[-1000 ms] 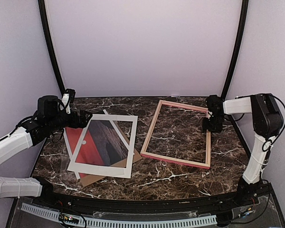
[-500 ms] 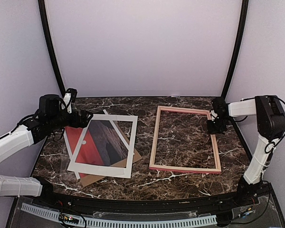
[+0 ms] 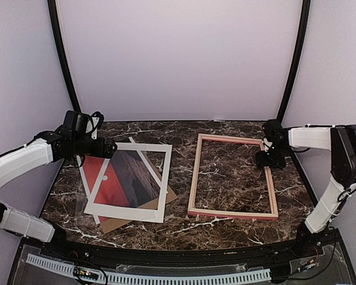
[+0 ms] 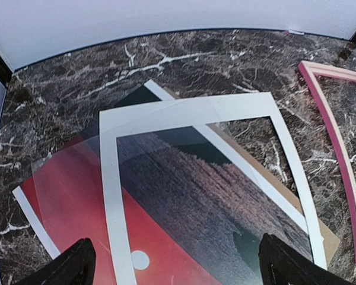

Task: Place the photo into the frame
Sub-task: Adjust the frame body at the center of the board, then pick up the glass panel from the mat board.

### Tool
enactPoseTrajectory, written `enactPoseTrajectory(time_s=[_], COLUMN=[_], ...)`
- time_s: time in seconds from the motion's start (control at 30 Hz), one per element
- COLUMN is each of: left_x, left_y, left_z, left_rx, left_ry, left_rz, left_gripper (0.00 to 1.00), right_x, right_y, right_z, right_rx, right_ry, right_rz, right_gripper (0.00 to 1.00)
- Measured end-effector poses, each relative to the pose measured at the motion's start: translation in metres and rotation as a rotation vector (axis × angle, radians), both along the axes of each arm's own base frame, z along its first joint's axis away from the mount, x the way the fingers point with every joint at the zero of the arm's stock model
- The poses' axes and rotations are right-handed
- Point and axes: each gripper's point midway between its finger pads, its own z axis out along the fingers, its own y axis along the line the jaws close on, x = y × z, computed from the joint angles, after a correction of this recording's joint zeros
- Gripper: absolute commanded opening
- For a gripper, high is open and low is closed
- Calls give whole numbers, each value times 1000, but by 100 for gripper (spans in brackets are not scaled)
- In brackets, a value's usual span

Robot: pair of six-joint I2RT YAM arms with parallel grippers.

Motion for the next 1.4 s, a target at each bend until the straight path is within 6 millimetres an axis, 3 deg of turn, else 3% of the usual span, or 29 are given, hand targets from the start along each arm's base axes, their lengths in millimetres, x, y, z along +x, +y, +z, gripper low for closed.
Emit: enactPoseTrajectory(time_s=[0.1, 0.23, 0.33, 0.37, 0.47, 0.57, 0.7, 0.8, 0.9, 1.1, 1.4], left_x=[7, 7, 5, 4, 2, -2, -18, -27, -34, -37, -43], left_y=[12, 47, 67, 72, 83, 107, 136, 145, 152, 152, 134], left_z=[-15, -37, -50, -54, -59, -66, -82, -93, -102, -123, -147], left_rx=[-7, -61, -89, -103, -147, -185, -210, -222, -238, -292, -376], left_ry=[83, 194, 252, 273, 305, 322, 360, 389, 417, 494, 599], left_rz=[37, 123, 185, 200, 235, 309, 411, 453, 484, 492, 442], left_gripper=[99, 98, 97, 97, 96, 97, 97, 95, 93, 91, 90], right_x=[3, 8, 10, 11, 6, -8, -38, -60, -71, -68, -67], right_y=[47, 145, 217, 249, 323, 394, 461, 487, 494, 503, 510], right_z=[34, 73, 88, 93, 92, 81, 51, 23, 1, 3, 2], right_rx=[52, 184, 269, 302, 384, 465, 552, 596, 618, 693, 755], right_ry=[-96, -198, -229, -240, -229, -195, -110, -28, 32, 34, 20], right_rz=[85, 255, 365, 410, 517, 614, 692, 706, 688, 649, 626], right_gripper=[82, 82, 82, 82, 81, 80, 79, 78, 77, 76, 76])
